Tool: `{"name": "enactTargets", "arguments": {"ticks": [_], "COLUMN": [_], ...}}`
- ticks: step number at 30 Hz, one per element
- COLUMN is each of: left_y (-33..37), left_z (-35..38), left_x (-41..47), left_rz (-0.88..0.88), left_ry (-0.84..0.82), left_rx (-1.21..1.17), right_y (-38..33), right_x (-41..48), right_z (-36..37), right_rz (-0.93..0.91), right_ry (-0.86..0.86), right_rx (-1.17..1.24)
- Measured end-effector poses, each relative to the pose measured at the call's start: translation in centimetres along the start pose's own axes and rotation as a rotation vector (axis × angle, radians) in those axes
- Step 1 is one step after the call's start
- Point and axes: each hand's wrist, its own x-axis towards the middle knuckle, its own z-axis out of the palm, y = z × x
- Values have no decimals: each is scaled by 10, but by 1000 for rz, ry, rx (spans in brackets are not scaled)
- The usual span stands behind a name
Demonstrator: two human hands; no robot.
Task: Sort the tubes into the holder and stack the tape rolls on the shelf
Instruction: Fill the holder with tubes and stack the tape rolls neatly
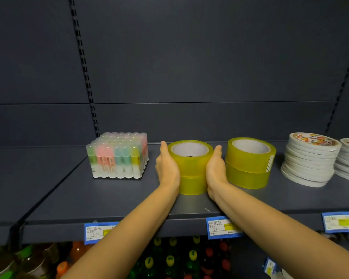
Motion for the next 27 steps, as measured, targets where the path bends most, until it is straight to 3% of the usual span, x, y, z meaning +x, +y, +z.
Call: {"name": "enactTargets", "arguments": {"ticks": [5,7,10,12,14,17,20,23,27], "left_y": [8,18,43,64,86,103,99,87,71], "left_z": [-6,-15,-39,-63,-85,-119,-151,-168,-171], "left_x": [-8,-17,-39,-50,-47,-16,22,47,60], "left_rz": [-14,8,266,488,650,666,465,220,102], "left_ry": [-67,-141,-182,-133,-26,174,221,98,-173], "left_rx": [112,166,258,311,304,309,241,179,138], "right_y": [-2,-5,-14,-24,-33,-38,-28,-6,17], "right_x": [-3,-8,-27,-46,-65,-81,-81,-73,-68], "right_z": [-6,-10,-16,-18,-10,19,58,96,132], "right_rz": [-26,-125,-492,-737,-859,-775,-572,-319,-133], "right_ry": [-126,-197,-209,-242,-383,-570,-591,-559,-498], "right_rx": [-60,-68,-118,-78,-72,-170,-245,-222,-86]}}
